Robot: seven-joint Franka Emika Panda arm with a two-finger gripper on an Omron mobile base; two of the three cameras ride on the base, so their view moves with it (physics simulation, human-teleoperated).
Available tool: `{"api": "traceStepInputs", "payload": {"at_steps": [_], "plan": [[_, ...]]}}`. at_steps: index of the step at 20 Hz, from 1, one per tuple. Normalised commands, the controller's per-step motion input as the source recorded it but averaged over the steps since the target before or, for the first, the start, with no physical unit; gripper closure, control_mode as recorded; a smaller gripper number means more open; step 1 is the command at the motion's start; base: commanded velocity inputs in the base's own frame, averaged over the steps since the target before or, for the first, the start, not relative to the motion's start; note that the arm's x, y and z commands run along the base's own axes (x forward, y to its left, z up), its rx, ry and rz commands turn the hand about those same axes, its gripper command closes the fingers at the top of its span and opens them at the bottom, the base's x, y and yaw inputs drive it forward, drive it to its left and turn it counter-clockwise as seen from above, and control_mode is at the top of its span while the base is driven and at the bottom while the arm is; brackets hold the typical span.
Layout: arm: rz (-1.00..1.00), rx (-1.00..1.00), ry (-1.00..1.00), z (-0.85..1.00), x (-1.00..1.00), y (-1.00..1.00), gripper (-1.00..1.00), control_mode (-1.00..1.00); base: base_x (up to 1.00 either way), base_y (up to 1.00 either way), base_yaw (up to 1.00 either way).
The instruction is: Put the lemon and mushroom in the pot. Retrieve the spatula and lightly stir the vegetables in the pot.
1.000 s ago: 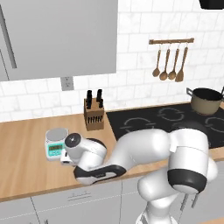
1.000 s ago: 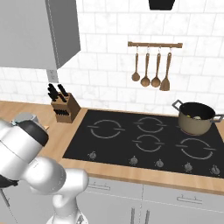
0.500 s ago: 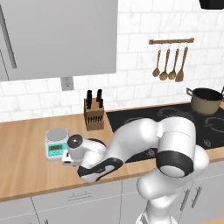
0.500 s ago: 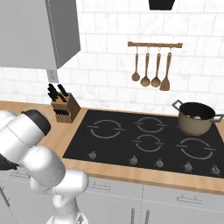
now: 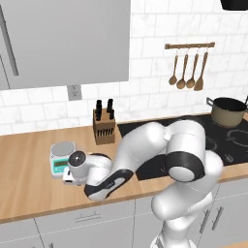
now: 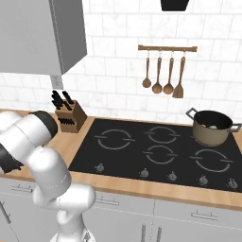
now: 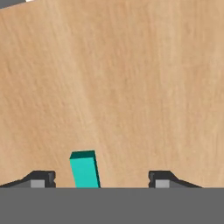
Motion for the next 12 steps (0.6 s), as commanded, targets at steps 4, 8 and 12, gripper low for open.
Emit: {"api": "traceStepInputs", "payload": {"at_steps": [4, 8, 12], "plan": [[0.00, 0.00, 0.00, -0.36, 0.05, 0.00, -1.00, -1.00, 0.00, 0.00, 0.00], [0.00, 0.00, -0.01, -0.46, 0.00, -0.13, 1.00, -1.00, 0.00, 0.00, 0.00], [0.00, 0.01, -0.02, -0.45, -0.08, -0.51, 1.00, -1.00, 0.00, 0.00, 0.00]]}}
